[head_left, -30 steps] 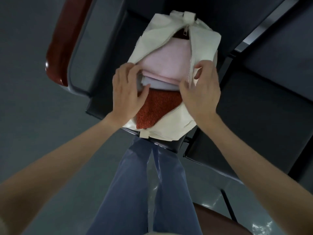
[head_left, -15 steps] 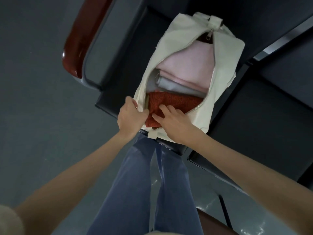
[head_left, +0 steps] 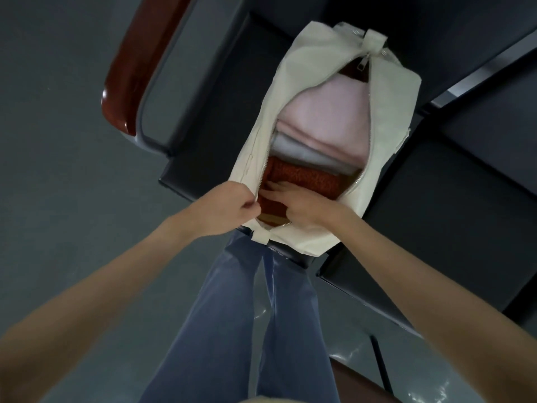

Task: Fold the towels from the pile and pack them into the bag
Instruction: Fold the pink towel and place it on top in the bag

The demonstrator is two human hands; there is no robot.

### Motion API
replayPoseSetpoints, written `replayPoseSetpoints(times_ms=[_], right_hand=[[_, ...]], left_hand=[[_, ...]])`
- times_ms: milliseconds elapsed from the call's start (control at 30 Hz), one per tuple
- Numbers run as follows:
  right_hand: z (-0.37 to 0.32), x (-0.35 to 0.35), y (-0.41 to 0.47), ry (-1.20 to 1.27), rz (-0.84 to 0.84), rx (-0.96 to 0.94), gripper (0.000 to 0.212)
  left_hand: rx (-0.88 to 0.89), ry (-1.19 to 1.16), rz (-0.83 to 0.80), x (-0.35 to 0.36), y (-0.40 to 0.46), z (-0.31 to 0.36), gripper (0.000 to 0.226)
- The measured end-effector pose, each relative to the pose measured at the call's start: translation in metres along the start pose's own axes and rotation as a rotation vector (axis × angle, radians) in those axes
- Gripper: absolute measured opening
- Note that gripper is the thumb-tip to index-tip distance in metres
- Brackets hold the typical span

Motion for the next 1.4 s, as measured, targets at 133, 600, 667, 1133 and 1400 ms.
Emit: replayPoseSetpoints(times_ms=[133,600,667,1133,1400], right_hand=[[0.006,-0.020,-0.031,0.188,0.028,-0.029,0.065],[0.087,-0.071,-0.083,0.428,0.957,0.695,0.015],[0.087,-0.076,-0.083,0.546,1.032,0.654,0.009],[0.101,-0.084,-0.068,1.102,1.052,0.322,0.015],[0.125,-0.104,-0.042,0.894,0.677,0.462,0.025]], left_hand=[[-0.084,0.009,-0.075,0.006,0.015,0.002,0.048],[-0.069,0.205,-0.148,-0.018,0.060,0.037,0.063],[0.005,0.156,0.285,-0.049,0.059,0.049,0.056],[0.355,0.200,0.190,-0.072,0.118,0.083,0.040],[0.199,0.065,0.166,-0.056,0.151,0.077,0.040]])
Point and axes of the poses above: each hand's wrist, its own y-axis towards the middle knuckle, its own x-axis out of the palm, z = x × y, the point moved 4 cm from there along y, towards the middle knuckle, and after that the axes turned 13 degrees about -y, right-handed, at the moved point
